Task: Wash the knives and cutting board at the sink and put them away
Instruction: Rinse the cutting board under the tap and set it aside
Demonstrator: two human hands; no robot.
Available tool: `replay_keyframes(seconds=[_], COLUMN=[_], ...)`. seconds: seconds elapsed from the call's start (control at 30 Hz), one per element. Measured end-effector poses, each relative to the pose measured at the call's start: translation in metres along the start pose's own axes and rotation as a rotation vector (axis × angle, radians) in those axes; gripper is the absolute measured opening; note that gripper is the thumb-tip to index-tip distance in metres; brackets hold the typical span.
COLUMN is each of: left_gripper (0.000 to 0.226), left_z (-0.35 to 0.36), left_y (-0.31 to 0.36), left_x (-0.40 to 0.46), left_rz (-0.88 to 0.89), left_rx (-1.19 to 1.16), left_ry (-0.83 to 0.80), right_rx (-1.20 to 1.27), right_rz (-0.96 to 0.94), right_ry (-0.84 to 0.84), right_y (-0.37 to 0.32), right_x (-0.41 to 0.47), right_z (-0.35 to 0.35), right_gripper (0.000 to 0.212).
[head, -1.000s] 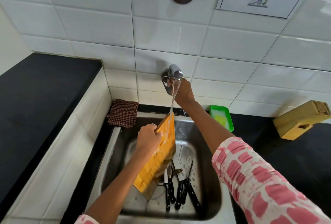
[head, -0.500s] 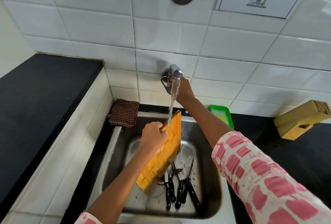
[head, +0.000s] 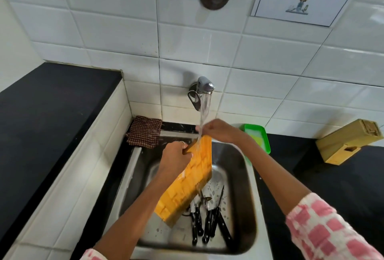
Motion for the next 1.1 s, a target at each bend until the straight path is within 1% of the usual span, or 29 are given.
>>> replay_keyframes(seconds=[0.03,0.07,0.13,0.17,0.23,0.27,0.33,0.4,0.43,0.47,0.53,0.6,0.67,0.77,0.83,0.87,0.9,0.93,1.0,1.07,1.1], left_gripper=[0.028,0.027,0.028,0.027,0.021,0.016,0.013,0.021,0.022,0.018,0.003,0.017,0.019,0.021,0.017,0.014,0.014,0.015,0.016,0.014,0.014], left_z=[-0.001,-0.002,-0.005,-0.007,-0.006,-0.004,0.002,0.01,0.013,0.016,0.021,0.025,0.027,0.022,0.014,0.009,0.003,-0.003,-0.012,-0.01,-0.008], left_y=[0.0,-0.001,-0.002,0.0,0.003,0.004,0.005,0.004,0.004,0.003,0.003,0.0,-0.003,-0.009,-0.015,-0.019,-0.026,-0.034,-0.051,-0.063,-0.068], left_x=[0.0,0.002,0.006,0.008,0.015,0.017,0.017,0.019,0.019,0.02,0.022,0.021,0.02,0.019,0.018,0.018,0.019,0.02,0.02,0.015,0.012], left_rz=[-0.001,0.001,0.001,0.019,0.072,0.079,0.054,0.01,-0.004,-0.014,-0.037,-0.044,-0.057,-0.093,-0.143,-0.179,-0.234,-0.299,-0.399,-0.481,-0.513], left_rx=[-0.021,-0.037,-0.064,-0.059,-0.026,-0.061,-0.232,-0.382,-0.414,-0.42,-0.397,-0.355,-0.342,-0.436,-0.548,-0.594,-0.631,-0.675,-0.78,-0.848,-0.86], left_ry=[-0.003,-0.013,-0.05,-0.093,-0.23,-0.29,-0.389,-0.416,-0.409,-0.382,-0.325,-0.292,-0.28,-0.227,-0.16,-0.115,-0.054,0.016,0.117,0.111,0.106], right_rx=[0.02,0.063,0.097,0.091,0.059,0.035,-0.012,0.0,0.032,0.07,0.149,0.225,0.273,0.375,0.557,0.634,0.657,0.63,0.542,0.566,0.585], right_rz=[-0.021,-0.053,-0.094,-0.114,-0.162,-0.201,-0.262,-0.233,-0.2,-0.171,-0.109,-0.029,-0.007,0.042,0.056,0.034,0.006,-0.021,-0.023,0.124,0.211], right_ry=[-0.06,-0.075,-0.039,-0.03,-0.047,-0.056,-0.083,-0.129,-0.16,-0.184,-0.207,-0.194,-0.116,0.099,0.151,0.162,0.166,0.185,0.266,0.317,0.299], right_y=[0.004,0.005,0.003,0.0,-0.009,-0.016,-0.03,-0.033,-0.033,-0.03,-0.023,-0.022,-0.023,-0.025,-0.024,-0.023,-0.021,-0.017,0.004,0.028,0.032], right_x=[-0.009,-0.014,-0.018,-0.02,-0.024,-0.025,-0.027,-0.023,-0.022,-0.017,-0.013,-0.014,-0.015,-0.016,-0.019,-0.022,-0.027,-0.032,-0.04,-0.038,-0.031], right_z=[0.007,0.007,0.001,-0.002,-0.001,0.001,0.006,0.007,0.007,0.007,0.008,0.01,0.014,0.025,0.044,0.062,0.081,0.102,0.139,0.158,0.16], right_gripper=[0.026,0.015,0.015,0.016,0.011,0.011,0.018,0.02,0.02,0.021,0.021,0.022,0.022,0.03,0.045,0.055,0.06,0.06,0.052,0.046,0.048])
Point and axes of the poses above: each hand's wrist, its own x-axis towards the middle knuckle, its own z-axis out of the palm, y = z × x, the point moved 6 cm from there along x, towards the middle knuckle, and after that the axes turned 12 degrees about z, right-handed, at the moved point
